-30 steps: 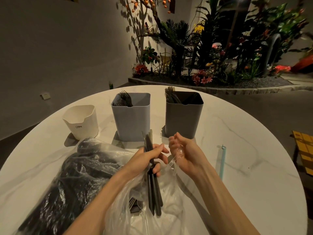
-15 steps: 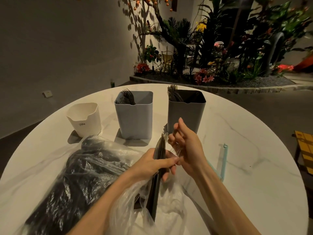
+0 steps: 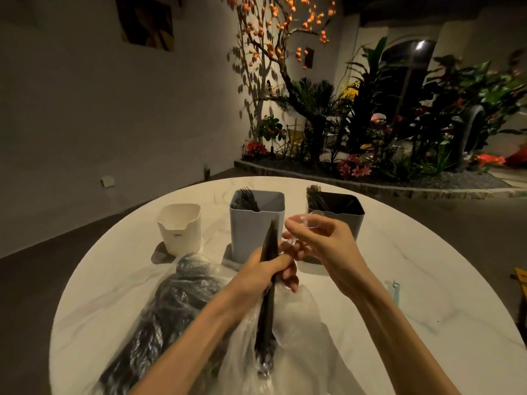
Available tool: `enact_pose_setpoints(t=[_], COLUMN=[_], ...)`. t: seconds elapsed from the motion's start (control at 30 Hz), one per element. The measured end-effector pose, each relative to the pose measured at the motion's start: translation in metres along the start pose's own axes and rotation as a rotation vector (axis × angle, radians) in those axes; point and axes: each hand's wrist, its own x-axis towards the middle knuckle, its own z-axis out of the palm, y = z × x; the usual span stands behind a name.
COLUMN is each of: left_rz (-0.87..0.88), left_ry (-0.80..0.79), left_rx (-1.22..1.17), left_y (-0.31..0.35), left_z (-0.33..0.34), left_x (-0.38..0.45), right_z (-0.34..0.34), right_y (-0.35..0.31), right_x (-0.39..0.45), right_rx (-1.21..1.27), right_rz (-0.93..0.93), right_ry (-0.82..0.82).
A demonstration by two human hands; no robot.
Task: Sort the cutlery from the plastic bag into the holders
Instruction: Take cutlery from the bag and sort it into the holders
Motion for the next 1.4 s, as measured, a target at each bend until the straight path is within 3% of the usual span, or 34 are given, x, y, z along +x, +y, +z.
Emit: enact_pose_setpoints(t=[0.17,0.37,0.6,0.73,0.9,1.13,1.27,1.4], left_rz=[0.023,0.033,0.023,0.008,-0.002,-0.06,-0.085,-0.088], left_ry=[0.002,0.243,0.473,0.699,0.721,0.661,0.657,0.65], left_rx=[0.0,-0.105,-0.306,-0.164,-0.115,-0.064,-0.076,-0.081], left_y=[0.039,0.081,0.09,0.065,0.051,0.041,0.036,0.039], left_z=[-0.033,-0.103,-0.177,-0.218,-0.234,-0.238,-0.238,-0.236], left_x=[-0.008,-0.01,-0.018,-0.021,-0.025,-0.022,-0.019,-0.021], right_z=[0.019,0.079,0.161,0.203,0.234,0.253,0.257,0.249], right_y=[-0.048,-0.09,-0.078,-0.037,0.016,0.041,0.037,0.018], right_x=[0.031,0.085,0.142,0.168,0.189,0.206,0.206,0.197], right_rx=[0.013,0.031,0.114,-0.164,-0.43,-0.795,-0.77,-0.664], right_rz=[-0.113,-0.229,-0.193,-0.188,-0.161,-0.047,-0.029,-0.094], right_ry=[-0.024,-0.078,-0.108,-0.172,-0.268,-0.402,-0.451,-0.382])
